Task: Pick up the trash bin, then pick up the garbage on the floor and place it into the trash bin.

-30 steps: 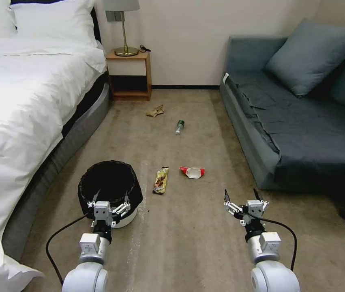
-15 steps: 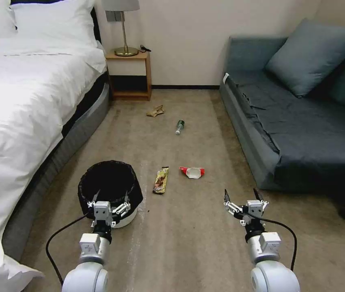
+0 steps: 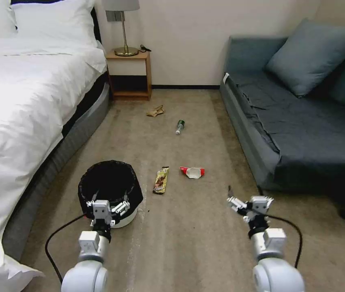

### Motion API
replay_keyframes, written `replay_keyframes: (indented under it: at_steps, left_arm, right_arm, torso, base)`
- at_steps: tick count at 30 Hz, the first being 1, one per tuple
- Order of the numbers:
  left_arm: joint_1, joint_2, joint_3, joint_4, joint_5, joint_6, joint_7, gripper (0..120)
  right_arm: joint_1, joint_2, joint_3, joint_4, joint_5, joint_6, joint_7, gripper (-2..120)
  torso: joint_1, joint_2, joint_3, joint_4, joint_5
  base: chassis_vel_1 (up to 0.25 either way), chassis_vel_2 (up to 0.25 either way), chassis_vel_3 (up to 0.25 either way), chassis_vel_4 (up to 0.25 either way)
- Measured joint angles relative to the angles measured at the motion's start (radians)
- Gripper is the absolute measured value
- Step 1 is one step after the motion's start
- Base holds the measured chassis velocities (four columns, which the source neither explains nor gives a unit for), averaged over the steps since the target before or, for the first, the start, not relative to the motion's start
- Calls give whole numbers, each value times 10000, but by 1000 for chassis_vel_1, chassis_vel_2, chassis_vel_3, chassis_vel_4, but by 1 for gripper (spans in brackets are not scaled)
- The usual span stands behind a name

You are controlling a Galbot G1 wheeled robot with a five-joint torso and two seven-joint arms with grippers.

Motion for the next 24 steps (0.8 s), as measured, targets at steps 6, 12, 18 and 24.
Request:
replay_keyframes:
  at_steps: [6,12,18,24]
  left_arm:
    - [-313,-52,-369,-1082,-738,1636,-244,100]
    - [-430,550,-572,-1826,-1699,2679,-853,100]
    - [-908,1102,-1000,-1623,-3116,3462,-2076,100]
    - [-1863,1983,-1245,-682,-4901,4694,-3261,100]
  right_arm:
    - [-103,17,2,1299,262,-1010,691,100]
    - [-236,-305,-267,1105,131,-551,734,100]
    - [-356,-487,-447,1011,126,-470,787,100]
    - [-446,-535,-802,911,-39,-396,797,100]
  torso:
    - [0,0,0,-4,5]
    - [0,0,0,-2,4]
    - [0,0,0,-2,-1]
    - [0,0,0,-1,1]
  base:
    - [0,0,0,0]
    - [0,0,0,0]
    - [0,0,0,0]
    - [0,0,0,0]
